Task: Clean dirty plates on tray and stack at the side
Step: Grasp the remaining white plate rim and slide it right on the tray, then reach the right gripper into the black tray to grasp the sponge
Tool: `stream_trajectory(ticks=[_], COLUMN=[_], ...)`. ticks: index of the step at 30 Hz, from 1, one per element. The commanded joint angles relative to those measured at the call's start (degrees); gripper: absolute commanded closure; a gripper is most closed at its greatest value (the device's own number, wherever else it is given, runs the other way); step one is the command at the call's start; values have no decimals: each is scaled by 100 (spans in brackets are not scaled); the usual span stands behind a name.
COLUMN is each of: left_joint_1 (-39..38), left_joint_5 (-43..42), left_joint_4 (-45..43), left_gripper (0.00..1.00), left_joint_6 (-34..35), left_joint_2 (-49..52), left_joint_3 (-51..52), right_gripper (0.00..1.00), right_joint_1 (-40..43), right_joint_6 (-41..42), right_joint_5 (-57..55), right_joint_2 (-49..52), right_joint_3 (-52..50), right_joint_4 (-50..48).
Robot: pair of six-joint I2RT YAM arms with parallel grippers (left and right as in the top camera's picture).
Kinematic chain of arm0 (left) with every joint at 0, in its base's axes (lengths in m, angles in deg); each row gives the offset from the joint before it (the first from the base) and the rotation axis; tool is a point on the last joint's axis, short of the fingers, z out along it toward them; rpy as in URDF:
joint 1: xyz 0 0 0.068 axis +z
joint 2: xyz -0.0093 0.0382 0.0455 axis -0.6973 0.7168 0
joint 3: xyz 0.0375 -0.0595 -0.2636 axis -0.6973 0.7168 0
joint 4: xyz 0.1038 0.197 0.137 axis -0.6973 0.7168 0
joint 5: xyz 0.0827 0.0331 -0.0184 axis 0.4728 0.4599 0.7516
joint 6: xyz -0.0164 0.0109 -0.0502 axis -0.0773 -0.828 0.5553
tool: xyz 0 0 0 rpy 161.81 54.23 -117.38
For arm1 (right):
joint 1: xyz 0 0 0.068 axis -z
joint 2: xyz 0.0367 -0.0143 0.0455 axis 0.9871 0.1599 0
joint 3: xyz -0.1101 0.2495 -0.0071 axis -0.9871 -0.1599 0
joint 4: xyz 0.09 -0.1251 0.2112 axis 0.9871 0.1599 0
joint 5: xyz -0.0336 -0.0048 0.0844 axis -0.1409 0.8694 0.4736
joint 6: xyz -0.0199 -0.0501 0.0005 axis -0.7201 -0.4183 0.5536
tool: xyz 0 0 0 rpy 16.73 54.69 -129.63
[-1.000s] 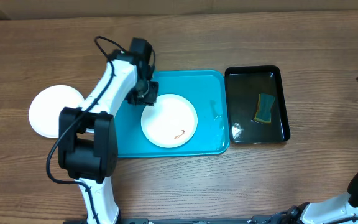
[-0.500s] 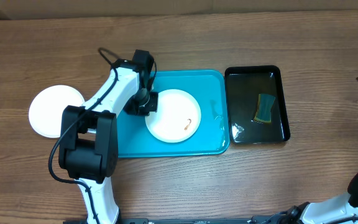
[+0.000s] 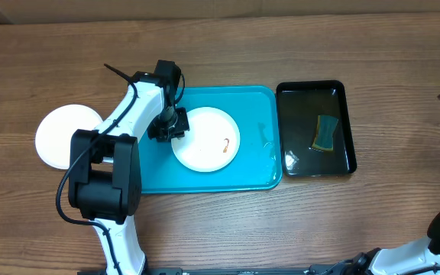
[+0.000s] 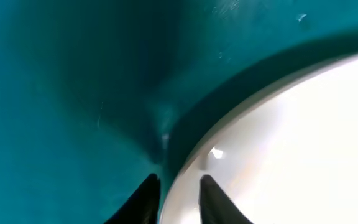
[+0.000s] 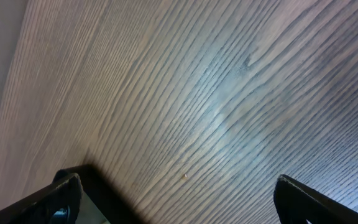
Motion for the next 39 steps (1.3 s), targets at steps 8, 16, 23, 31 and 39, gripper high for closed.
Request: stream_trajectory(ticks=[8, 16, 23, 31, 39], left_joint_1=[-15, -13, -7, -4, -2], left_joint_5=[-4, 129, 144, 155, 396], left_joint_4=[-393, -957, -887, -240, 9], left_gripper=[75, 82, 96, 89, 81], left_joint_6=[-267, -461, 192, 302, -42], left_joint_2=[24, 24, 24, 24, 22], left_joint_3=[42, 575, 605, 608, 608], right_gripper=[0, 0, 0, 0, 0], right_joint_1=[9, -11, -1320, -3825, -4929], right_joint_6=[24, 522, 345, 457, 651], right_joint_5=[35, 1917, 1034, -1434, -2750], right_joint_2=[-79, -70, -92, -90, -87], right_joint_3=[42, 37, 37, 37, -149], right_joint_4=[-55, 772, 1521, 1624, 1908])
